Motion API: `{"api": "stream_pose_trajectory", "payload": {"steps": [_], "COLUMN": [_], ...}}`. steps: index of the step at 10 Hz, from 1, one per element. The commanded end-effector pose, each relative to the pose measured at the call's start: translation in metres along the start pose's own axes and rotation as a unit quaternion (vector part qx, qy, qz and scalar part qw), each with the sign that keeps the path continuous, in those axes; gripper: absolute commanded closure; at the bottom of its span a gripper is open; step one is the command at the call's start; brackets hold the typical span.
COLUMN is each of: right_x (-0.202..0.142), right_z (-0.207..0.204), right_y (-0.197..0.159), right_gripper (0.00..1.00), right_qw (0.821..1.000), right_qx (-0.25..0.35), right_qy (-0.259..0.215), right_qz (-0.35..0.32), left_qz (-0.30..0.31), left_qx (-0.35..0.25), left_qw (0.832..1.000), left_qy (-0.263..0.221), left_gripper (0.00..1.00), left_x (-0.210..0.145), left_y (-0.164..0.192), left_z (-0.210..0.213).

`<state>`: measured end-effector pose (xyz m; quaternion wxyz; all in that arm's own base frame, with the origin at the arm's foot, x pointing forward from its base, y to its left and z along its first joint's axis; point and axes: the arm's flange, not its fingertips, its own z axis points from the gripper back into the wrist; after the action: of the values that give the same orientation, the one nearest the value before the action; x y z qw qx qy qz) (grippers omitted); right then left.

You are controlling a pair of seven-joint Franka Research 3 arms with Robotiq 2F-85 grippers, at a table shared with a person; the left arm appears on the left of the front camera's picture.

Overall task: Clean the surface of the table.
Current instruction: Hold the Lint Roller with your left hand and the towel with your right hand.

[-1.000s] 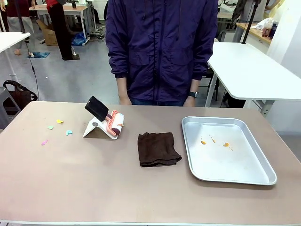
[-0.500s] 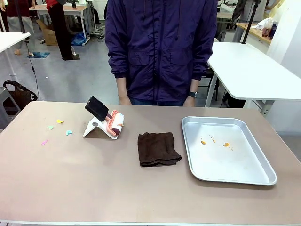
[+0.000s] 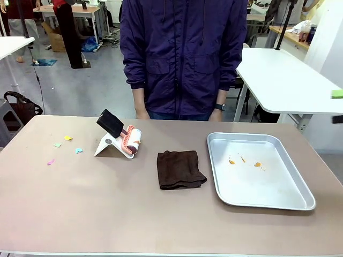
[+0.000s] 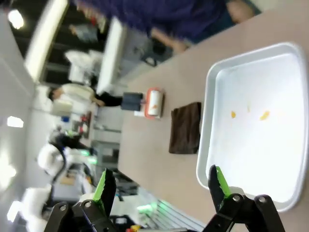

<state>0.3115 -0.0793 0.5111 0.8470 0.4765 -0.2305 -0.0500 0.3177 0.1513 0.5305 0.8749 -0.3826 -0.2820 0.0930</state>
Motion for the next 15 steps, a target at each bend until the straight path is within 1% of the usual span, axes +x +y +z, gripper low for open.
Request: {"api": "stream_pose_trajectory", "payload": {"steps": [1,2,3,5,6,7,8,9,10,11,12,13,14,15], "right_x": [-0.030,-0.039,-0.047,-0.061,-0.069,-0.074,-0.076,-0.076,-0.076,-0.075,-0.074,-0.070,-0.065,-0.073], "right_z": [-0.058,-0.094,-0.127,-0.195,-0.234,-0.263,-0.287,-0.305,-0.321,-0.331,-0.337,-0.334,-0.323,-0.335], "right_y": [0.043,0.067,0.086,0.113,0.120,0.122,0.118,0.112,0.104,0.095,0.088,0.086,0.089,0.072], "right_gripper": [0.00,0.00,0.00,0.00,0.00,0.00,0.00,0.00,0.00,0.00,0.00,0.00,0.00,0.00], "right_qw": [0.996,0.989,0.981,0.958,0.946,0.936,0.930,0.927,0.924,0.925,0.925,0.930,0.936,0.923], "right_qx": [-0.058,-0.097,-0.144,-0.215,-0.237,-0.259,-0.275,-0.283,-0.286,-0.288,-0.291,-0.280,-0.272,-0.291], "right_qy": [0.045,0.063,0.066,0.089,0.113,0.136,0.146,0.155,0.172,0.179,0.187,0.182,0.172,0.193], "right_qz": [0.052,0.087,0.116,0.167,0.190,0.194,0.195,0.191,0.184,0.169,0.159,0.152,0.139,0.165], "left_qz": [-0.042,-0.059,-0.072,-0.098,-0.115,-0.122,-0.125,-0.123,-0.119,-0.120,-0.122,-0.124,-0.119,-0.117], "left_qx": [0.042,0.064,0.082,0.093,0.095,0.098,0.086,0.094,0.088,0.086,0.083,0.076,0.080,0.094], "left_qw": [0.996,0.993,0.989,0.985,0.981,0.978,0.978,0.978,0.978,0.978,0.978,0.978,0.979,0.978], "left_qy": [0.065,0.082,0.096,0.112,0.127,0.136,0.145,0.140,0.144,0.146,0.145,0.150,0.144,0.148], "left_gripper": [0.00,0.00,0.00,0.00,0.00,0.00,0.00,0.00,0.00,0.00,0.00,0.00,0.00,0.00], "left_x": [0.019,0.028,0.033,0.032,0.027,0.026,0.025,0.024,0.024,0.022,0.020,0.017,0.017,0.016], "left_y": [-0.029,-0.051,-0.065,-0.085,-0.092,-0.093,-0.090,-0.085,-0.079,-0.076,-0.074,-0.077,-0.077,-0.078], "left_z": [-0.027,-0.051,-0.074,-0.115,-0.139,-0.159,-0.176,-0.188,-0.198,-0.208,-0.215,-0.221,-0.223,-0.219]}}
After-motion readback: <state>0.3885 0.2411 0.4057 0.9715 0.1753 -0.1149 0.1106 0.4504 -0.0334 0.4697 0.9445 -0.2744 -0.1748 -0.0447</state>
